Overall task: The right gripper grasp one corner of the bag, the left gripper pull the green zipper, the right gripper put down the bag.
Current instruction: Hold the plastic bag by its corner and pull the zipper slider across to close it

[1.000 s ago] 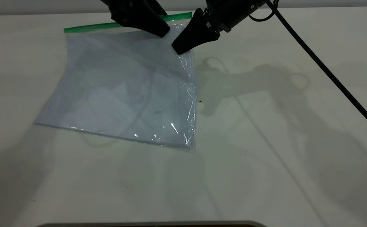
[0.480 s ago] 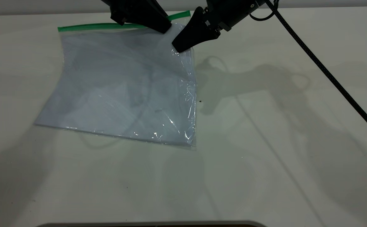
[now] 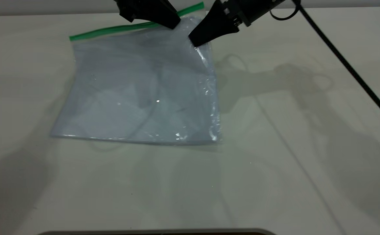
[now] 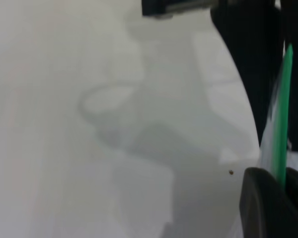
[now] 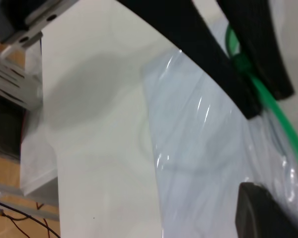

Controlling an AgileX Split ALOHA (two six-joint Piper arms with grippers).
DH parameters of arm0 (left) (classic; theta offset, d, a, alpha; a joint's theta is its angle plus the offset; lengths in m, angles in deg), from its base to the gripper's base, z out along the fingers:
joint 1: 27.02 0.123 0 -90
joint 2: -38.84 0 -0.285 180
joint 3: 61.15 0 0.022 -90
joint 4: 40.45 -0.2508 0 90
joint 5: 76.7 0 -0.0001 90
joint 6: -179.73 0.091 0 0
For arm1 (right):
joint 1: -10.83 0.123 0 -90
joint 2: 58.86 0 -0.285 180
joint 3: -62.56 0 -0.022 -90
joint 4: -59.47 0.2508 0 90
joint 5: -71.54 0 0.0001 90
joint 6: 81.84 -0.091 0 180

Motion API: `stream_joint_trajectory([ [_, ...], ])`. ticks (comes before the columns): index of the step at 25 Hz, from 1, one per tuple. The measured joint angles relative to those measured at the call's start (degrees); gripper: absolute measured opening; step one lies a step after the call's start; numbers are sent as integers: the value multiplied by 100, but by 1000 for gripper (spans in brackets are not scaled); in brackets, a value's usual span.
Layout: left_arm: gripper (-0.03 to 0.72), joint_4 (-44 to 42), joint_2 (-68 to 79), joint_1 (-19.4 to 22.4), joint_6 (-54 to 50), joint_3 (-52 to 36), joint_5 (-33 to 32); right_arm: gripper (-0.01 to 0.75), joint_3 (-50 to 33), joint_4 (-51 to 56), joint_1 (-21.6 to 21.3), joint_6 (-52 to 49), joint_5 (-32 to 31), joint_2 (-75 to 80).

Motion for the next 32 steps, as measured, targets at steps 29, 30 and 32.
stream_joint_trajectory([
  [29,60,-671,11,869,-957,38,-534,33,11,154,-295,-135,-152,-11],
  [30,60,-730,11,928,-1033,38,-589,33,11,154,-295,-135,-152,-11],
  [32,60,-852,11,1011,-1142,38,-691,33,11,154,-295,-135,-156,-11],
])
